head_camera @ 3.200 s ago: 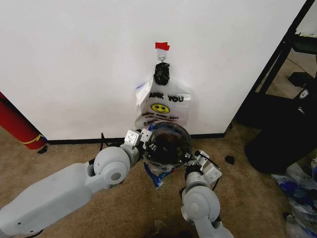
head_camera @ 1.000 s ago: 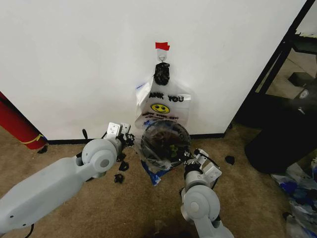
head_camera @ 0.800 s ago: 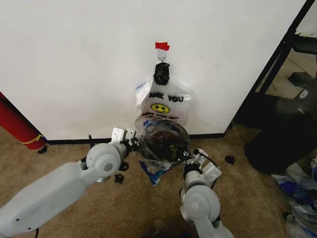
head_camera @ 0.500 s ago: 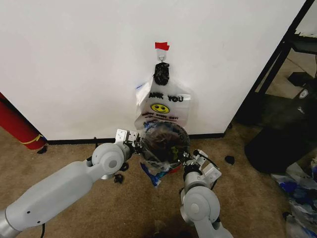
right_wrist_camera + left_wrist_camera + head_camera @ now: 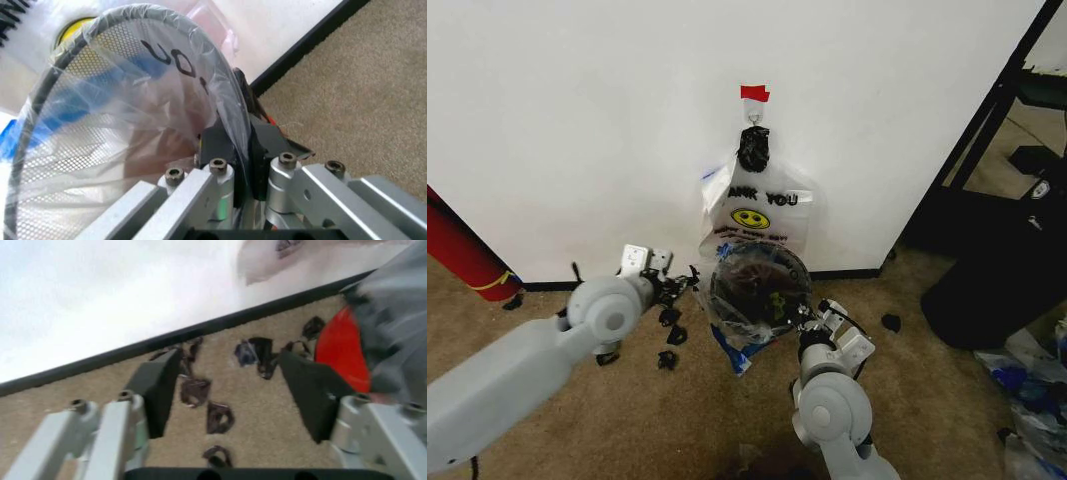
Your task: Pick up the garbage bag from the wall and place it over the trash bin.
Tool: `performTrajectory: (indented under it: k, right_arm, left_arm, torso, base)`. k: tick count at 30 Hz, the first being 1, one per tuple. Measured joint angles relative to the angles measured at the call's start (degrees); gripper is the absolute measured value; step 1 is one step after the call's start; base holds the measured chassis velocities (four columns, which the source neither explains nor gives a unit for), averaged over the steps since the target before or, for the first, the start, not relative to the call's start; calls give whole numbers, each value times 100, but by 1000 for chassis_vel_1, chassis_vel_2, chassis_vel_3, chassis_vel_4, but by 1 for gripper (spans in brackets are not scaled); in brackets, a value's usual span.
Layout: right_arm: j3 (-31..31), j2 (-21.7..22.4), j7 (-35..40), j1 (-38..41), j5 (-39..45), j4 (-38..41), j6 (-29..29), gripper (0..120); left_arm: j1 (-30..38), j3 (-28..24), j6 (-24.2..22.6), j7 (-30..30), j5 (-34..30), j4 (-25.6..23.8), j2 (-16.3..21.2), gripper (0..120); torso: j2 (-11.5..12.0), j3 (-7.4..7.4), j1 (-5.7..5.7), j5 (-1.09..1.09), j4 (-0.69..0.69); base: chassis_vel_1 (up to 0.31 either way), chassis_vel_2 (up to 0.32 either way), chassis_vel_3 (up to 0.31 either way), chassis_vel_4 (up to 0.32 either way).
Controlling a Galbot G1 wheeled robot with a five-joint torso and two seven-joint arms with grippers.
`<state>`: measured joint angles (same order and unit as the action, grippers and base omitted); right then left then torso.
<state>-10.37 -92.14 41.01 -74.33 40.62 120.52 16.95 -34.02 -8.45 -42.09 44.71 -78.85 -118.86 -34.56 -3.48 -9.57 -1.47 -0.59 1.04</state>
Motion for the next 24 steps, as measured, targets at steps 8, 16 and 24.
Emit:
performTrajectory:
  k: [8,16,24]
  right_arm:
    - [7,0,2,-28,0,2,0,0]
    - [18,0,-6,-102,-14,29,3,0]
    - [3,0,4,-68,19,36,37,0]
  left_arm:
    - [-350,632,712,-382,-4,-354,71,97]
    - [49,713,1699,-1365,-2028,349,-515,100]
    - [16,582,1723,-1741,-2027,802,-693,96]
  torso:
    - [0,0,0,1,0]
    - [0,0,0,1,1]
    - [0,-1,0,1,-1]
  base:
    - [0,0,0,0]
    - [0,0,0,0]
    - [0,0,0,0]
